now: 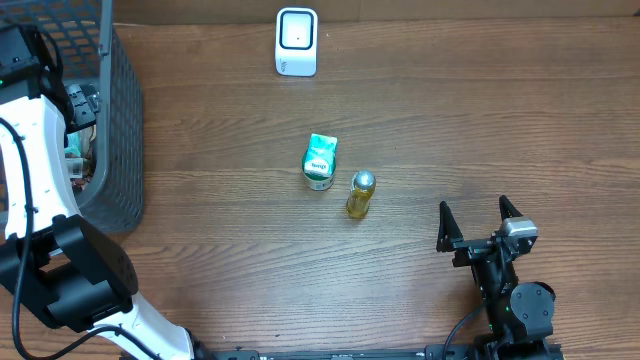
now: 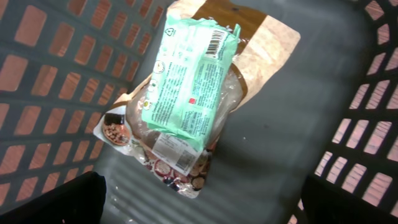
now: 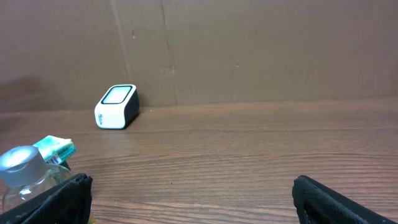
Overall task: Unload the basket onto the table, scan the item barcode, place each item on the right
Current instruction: 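Lower the left gripper into the basket over the green wipes pack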
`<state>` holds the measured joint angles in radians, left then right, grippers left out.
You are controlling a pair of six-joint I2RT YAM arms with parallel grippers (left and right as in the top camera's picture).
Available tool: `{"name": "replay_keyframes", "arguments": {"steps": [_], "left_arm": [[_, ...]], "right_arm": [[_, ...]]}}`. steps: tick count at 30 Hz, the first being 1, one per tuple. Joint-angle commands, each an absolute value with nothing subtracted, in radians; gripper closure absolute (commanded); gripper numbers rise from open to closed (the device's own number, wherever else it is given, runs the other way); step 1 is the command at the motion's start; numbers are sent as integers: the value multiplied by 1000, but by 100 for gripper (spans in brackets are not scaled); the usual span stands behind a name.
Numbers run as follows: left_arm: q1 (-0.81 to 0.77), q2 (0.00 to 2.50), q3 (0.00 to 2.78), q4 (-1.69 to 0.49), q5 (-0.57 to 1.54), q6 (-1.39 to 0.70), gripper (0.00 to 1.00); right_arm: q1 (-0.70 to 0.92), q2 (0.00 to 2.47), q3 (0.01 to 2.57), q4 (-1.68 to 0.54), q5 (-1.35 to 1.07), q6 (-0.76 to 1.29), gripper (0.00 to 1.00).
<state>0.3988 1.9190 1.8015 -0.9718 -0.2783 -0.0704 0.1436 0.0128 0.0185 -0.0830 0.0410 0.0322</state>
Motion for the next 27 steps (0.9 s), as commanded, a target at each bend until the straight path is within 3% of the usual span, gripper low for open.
{"name": "replay_keyframes", "arguments": {"steps": [1,14,23,27], "left_arm": [[402,1925,1869,-971,-204,-14,0],[552,1962,1983,-940,27,91,1],[574,2111,1983,-902,49,187,0],[574,2157,1983,-881,33,187,15]], "right_arm": [[137,3,8,-81,39,29,0],[137,3,8,-81,39,28,0],[137,3,8,-81,39,28,0],[137,3,8,-81,39,28,0]]}}
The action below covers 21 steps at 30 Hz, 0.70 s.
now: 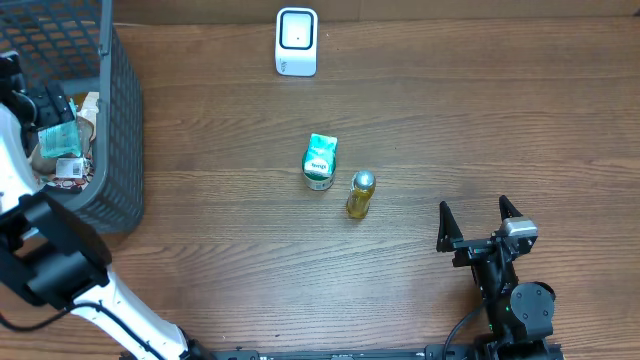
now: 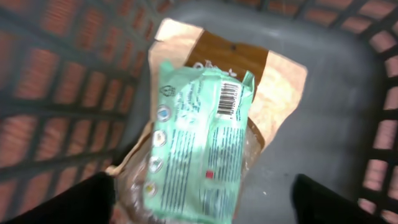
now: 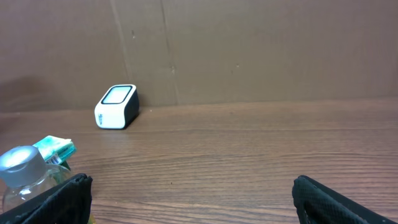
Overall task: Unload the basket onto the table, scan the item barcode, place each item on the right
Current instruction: 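Lower the left gripper into the basket over the green wipes pack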
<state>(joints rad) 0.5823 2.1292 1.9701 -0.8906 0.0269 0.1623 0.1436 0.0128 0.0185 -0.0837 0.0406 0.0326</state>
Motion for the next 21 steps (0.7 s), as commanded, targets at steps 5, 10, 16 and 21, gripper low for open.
{"name": "replay_keyframes", "arguments": {"steps": [5,10,16,21], "left_arm": [[574,2197,1983,-873,6,187,15],[575,2216,1982,-870,-12,187,14],[572,2248,1981,-858,-11,187,13],[569,2284,1981,-847,-64,187,11]], "right_arm": [[137,3,8,-81,39,29,0],[137,3,8,-81,39,28,0],[137,3,8,-81,39,28,0],[137,3,8,-81,39,28,0]]}}
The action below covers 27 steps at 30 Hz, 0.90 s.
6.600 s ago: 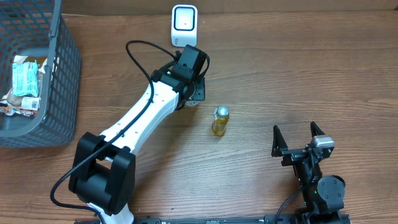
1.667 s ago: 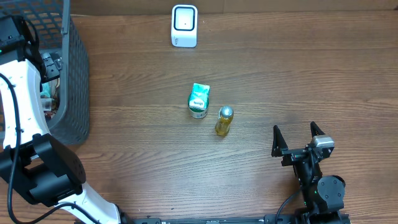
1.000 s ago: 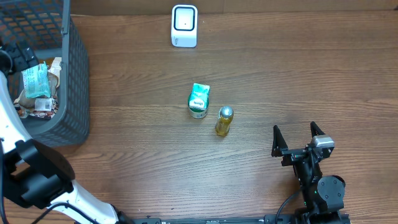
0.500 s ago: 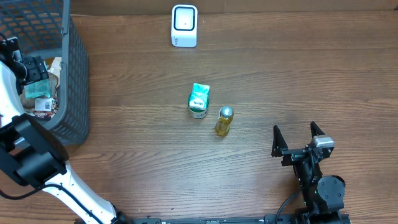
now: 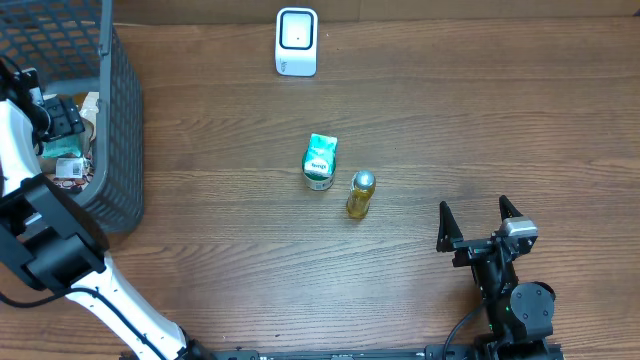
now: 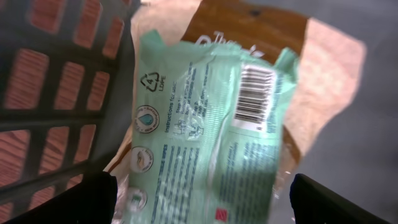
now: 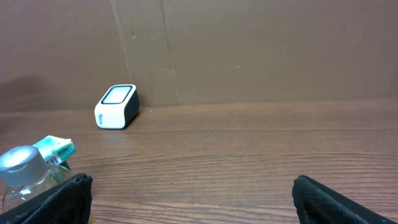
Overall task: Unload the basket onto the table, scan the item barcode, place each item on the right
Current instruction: 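Lower the left gripper into the basket over the green wipes pack, then grasp the green wipes pack and brown pouch with the left gripper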
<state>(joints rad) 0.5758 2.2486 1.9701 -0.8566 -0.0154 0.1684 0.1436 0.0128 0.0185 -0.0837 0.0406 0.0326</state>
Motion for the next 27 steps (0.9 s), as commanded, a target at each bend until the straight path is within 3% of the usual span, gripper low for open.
{"name": "replay_keyframes", "arguments": {"steps": [1,2,4,8,17,23,27], "left_arm": [[569,2285,1981,-845,-63,187,13],[569,2285,1981,-844,-62,187,15],[569,2285,1981,-846,-62,187,28],[569,2281,1981,-865,-64,187,37],[564,2266,1982,-963,-156,187,41],[561,2245,1982,-1014,-160,186,51],[561,2207,1982,-1025,-160,178,52]], "right_arm": [[137,3,8,-81,39,28,0],[137,3,8,-81,39,29,0],[137,3,8,-81,39,29,0],[137,3,8,-81,39,28,0],[137,3,8,-81,39,28,0],[137,3,8,-81,39,29,0],[137,3,8,-81,39,28,0]]}}
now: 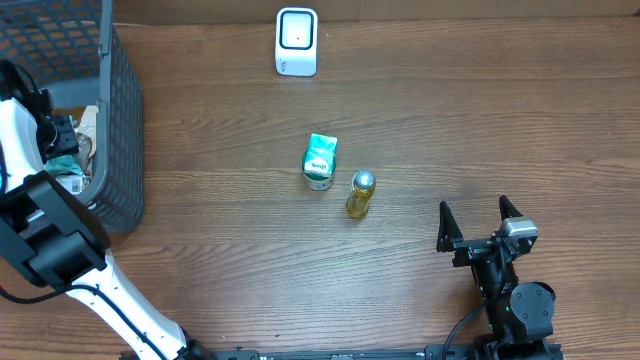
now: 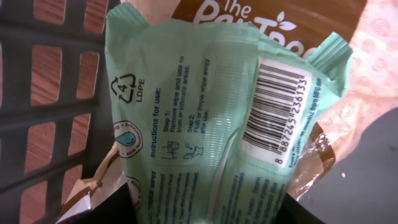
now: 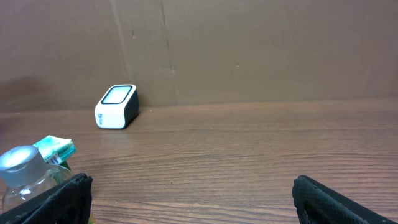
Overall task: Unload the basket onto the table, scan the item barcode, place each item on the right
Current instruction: 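Grasp the green wipes pack and brown pouch with the left gripper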
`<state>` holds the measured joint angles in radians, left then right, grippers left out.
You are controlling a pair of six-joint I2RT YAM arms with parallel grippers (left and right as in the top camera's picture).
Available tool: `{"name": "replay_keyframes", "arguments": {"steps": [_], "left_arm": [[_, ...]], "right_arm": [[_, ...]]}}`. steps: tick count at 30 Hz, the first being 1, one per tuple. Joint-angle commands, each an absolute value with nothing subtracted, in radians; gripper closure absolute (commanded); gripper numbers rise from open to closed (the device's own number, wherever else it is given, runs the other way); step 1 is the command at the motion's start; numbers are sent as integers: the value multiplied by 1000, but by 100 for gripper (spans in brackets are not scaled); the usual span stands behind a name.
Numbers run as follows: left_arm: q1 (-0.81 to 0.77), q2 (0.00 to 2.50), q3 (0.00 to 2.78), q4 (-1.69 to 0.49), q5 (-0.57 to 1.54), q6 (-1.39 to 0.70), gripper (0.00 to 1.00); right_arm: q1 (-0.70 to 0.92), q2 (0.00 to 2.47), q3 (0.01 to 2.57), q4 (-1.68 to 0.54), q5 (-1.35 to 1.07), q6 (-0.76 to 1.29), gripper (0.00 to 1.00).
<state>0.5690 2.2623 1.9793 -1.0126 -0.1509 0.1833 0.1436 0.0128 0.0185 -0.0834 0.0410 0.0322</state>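
A mint-green wipes pack [image 2: 205, 124] with its barcode [image 2: 277, 106] facing up fills the left wrist view. It lies on a brown paper pouch [image 2: 236, 9] inside the grey mesh basket [image 1: 120, 120]. My left gripper [image 2: 202, 211] is low in the basket, open, one finger on each side of the pack. In the overhead view the left gripper [image 1: 58, 140] is partly hidden by the basket wall. The white scanner [image 1: 296, 42] stands at the table's far edge. My right gripper [image 1: 478, 222] rests open at the near right, holding nothing.
A small green carton [image 1: 320, 160] and a yellow bottle [image 1: 360, 193] with a silver cap stand mid-table. The right wrist view shows the scanner [image 3: 116, 106] against a brown cardboard wall [image 3: 249, 50]. Basket walls [image 2: 43, 93] close in on the left gripper.
My left gripper has come down closer to the green wipes pack, which now fills the view between its fingers. The right arm has not moved.
My left gripper was open high above the pile of packets in the basket. At each later moment it stood lower and nearer the green wipes pack, and now straddles it. The right arm, carton, bottle and scanner stayed put.
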Motion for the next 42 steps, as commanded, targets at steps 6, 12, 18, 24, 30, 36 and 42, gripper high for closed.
{"name": "replay_keyframes", "arguments": {"steps": [6,12,18,24,30,36,42], "left_arm": [[561,2170,1982,-1071,-160,171,51],[562,2171,1982,-1139,-162,156,51],[563,2171,1981,-1163,-168,153,49],[563,2171,1981,-1155,-204,154,47],[563,2171,1966,-1137,-224,154,44],[563,2171,1938,-1099,-208,161,37],[563,2171,1938,-1088,-181,160,9]], "right_arm": [[137,3,8,-81,39,29,0],[137,3,8,-81,39,28,0],[137,3,8,-81,39,28,0],[137,3,8,-81,39,29,0],[137,3,8,-81,39,28,0],[137,3,8,-81,39,29,0],[137,3,8,-81,39,28,0]]}}
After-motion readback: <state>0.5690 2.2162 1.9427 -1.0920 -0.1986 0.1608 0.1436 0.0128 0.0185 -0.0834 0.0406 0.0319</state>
